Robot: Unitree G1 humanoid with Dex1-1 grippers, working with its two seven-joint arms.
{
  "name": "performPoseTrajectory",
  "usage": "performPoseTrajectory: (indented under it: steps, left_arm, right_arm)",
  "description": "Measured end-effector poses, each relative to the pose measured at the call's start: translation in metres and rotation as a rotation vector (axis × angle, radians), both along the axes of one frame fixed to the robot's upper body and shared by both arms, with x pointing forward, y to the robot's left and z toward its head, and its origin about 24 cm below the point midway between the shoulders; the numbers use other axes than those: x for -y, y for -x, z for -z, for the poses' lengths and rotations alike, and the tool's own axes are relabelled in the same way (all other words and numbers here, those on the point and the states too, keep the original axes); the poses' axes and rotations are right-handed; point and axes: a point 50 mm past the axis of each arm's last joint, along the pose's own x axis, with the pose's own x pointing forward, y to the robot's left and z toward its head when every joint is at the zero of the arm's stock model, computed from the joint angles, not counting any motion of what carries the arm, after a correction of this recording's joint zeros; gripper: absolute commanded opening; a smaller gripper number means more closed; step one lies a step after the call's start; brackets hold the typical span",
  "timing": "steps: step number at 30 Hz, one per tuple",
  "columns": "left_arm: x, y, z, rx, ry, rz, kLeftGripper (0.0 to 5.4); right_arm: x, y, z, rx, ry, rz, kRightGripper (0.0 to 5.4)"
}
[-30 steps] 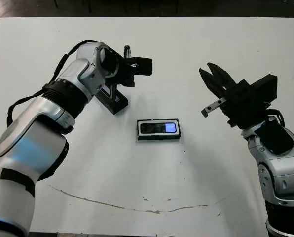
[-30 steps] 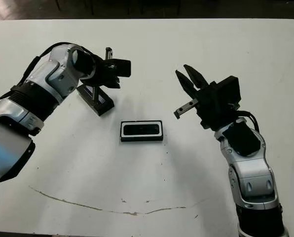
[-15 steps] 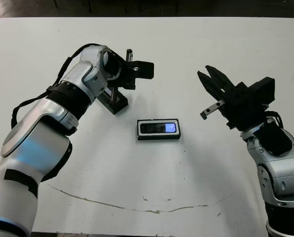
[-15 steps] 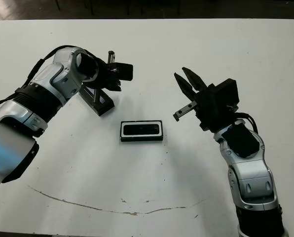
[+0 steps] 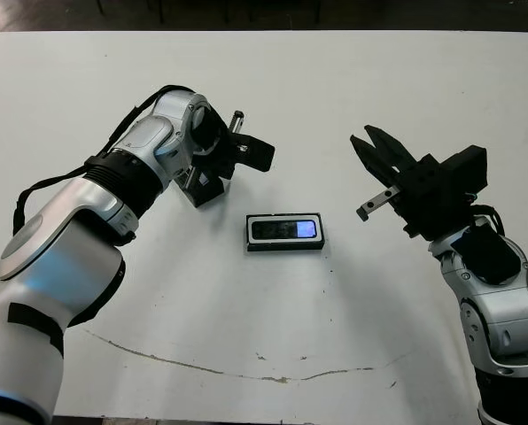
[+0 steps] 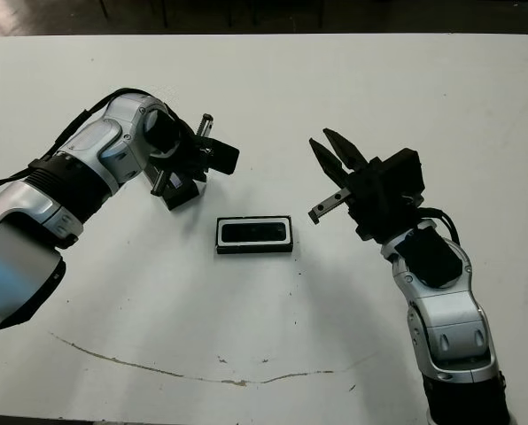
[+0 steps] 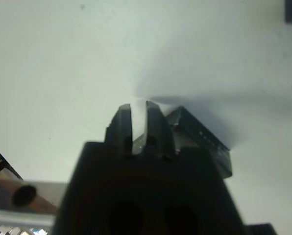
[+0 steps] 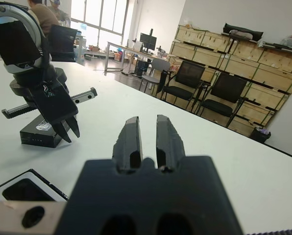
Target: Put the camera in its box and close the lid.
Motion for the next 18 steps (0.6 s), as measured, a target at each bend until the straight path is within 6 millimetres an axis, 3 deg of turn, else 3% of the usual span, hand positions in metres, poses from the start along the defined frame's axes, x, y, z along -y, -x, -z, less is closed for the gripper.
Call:
performPoseTrajectory:
  steps: [18]
  left_arm:
    - [-0.017, 0.008, -0.010, 0.022, -0.149, 0.004, 0.00]
  right_arm:
    - [0.000, 0.000, 0.002, 0.002, 0.001, -0.007, 0.03]
